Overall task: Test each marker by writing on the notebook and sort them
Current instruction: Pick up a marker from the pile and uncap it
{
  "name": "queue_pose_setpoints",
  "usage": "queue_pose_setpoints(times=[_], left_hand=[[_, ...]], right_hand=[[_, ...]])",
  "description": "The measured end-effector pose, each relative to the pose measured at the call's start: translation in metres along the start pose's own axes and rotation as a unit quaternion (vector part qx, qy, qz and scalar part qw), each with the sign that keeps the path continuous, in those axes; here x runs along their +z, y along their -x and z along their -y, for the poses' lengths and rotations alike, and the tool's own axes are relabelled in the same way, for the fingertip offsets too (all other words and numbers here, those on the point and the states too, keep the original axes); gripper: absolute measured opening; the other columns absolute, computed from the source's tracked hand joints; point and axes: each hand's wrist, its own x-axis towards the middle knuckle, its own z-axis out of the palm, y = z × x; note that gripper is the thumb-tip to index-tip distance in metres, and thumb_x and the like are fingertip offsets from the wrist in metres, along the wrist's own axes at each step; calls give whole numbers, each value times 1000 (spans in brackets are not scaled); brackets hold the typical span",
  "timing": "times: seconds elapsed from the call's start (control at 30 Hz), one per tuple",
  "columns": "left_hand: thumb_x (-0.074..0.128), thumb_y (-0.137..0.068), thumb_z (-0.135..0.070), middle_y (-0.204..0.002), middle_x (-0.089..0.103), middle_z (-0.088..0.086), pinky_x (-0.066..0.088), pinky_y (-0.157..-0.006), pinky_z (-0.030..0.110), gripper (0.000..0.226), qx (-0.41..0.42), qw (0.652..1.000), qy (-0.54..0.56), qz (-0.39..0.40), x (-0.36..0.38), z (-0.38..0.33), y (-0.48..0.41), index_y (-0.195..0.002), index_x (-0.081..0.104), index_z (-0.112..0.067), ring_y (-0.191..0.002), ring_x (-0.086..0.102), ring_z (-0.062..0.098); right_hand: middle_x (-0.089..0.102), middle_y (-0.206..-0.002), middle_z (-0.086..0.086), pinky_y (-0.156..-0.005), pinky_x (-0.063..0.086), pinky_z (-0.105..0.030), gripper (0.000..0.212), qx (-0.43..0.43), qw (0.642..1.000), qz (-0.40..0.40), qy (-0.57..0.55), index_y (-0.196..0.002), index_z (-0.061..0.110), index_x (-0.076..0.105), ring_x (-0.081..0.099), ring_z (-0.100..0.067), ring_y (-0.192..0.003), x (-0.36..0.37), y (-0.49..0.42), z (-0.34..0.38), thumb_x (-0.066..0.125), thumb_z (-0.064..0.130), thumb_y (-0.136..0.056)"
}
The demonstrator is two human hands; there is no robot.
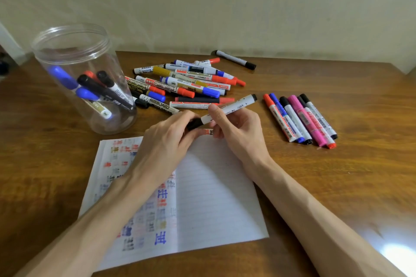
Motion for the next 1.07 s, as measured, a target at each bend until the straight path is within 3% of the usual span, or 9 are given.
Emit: queue_pose_setpoints(times=[0.17, 0.4, 0.7, 0.77, 0.83, 0.9, 0.93, 1.03, 1.07], left_hand=[[37, -99, -47, -99, 67, -9, 56, -70, 30, 44, 11, 997, 70, 26, -2, 0, -1, -110, 63, -14, -84, 65, 9], [45, -108, -31, -84, 66, -10, 48, -61, 31, 22, 13, 991, 128, 44, -5, 6, -1, -104, 62, -17, -76, 64, 12], [46, -108, -37, -79, 68, 5, 46, -64, 53, 24, -9, 976, 193, 100, -12, 6, -5, -105, 67, -25, -69, 61, 27], [47, -108, -35, -77, 66, -2, 48, -63, 44, 22, -5, 972, 208, 104, -14, 4, -6, -106, 68, -28, -69, 60, 20], [49, -108, -28, -75, 64, -16, 44, -60, 21, 19, -6, 965, 233, 117, -15, 4, -7, -108, 69, -28, -70, 58, 9], [51, -108, -24, -76, 63, -25, 41, -65, 11, 18, -7, 962, 244, 123, -17, 3, -8, -110, 68, -29, -73, 59, 0], [52, -107, -24, -82, 66, -26, 44, -68, 12, 17, -5, 964, 239, 115, -17, 3, -8, -111, 67, -29, -79, 62, 0], [51, -107, -36, -104, 71, -11, 56, -80, 36, 22, -6, 973, 203, 111, -14, 7, -6, -122, 62, -25, -98, 68, 12], [50, -106, -39, -107, 71, -9, 57, -82, 36, 26, -9, 974, 195, 114, -12, 7, -5, -124, 60, -23, -100, 68, 11]], right_hand=[[79, -81, -8, -73, 62, -31, 28, -12, 1000, 18, -17, -92, 5, 77, 76, -20, -75, -3, 0, 1, 71, 31, -100], [81, -84, -5, -81, 63, -34, 18, -16, 999, 33, -29, -88, 12, 77, 79, -21, -82, -8, 2, 3, 73, 27, -98], [81, -87, -6, -77, 62, -29, 16, -37, 998, 57, -19, -92, 10, 77, 79, -21, -82, -15, 1, 4, 73, 24, -97], [81, -88, -5, -76, 62, -28, 15, -41, 997, 62, -21, -91, 9, 76, 79, -21, -83, -17, 1, 5, 72, 23, -97], [81, -89, -5, -77, 62, -27, 14, -42, 996, 68, -27, -89, 11, 76, 79, -22, -84, -17, 0, 7, 72, 21, -97], [81, -92, -7, -81, 63, -32, 13, -38, 996, 74, -39, -90, 12, 76, 79, -24, -87, -17, -1, 6, 71, 21, -98], [81, -93, -9, -83, 64, -36, 13, -37, 996, 73, -45, -91, 11, 76, 79, -26, -89, -16, -1, 6, 71, 21, -98], [80, -89, -12, -83, 65, -39, 18, -41, 996, 62, -43, -97, 7, 77, 78, -28, -85, -14, -1, 3, 71, 24, -98], [79, -87, -12, -81, 64, -38, 20, -42, 997, 56, -37, -98, 6, 77, 78, -28, -83, -13, -1, 2, 71, 25, -99]])
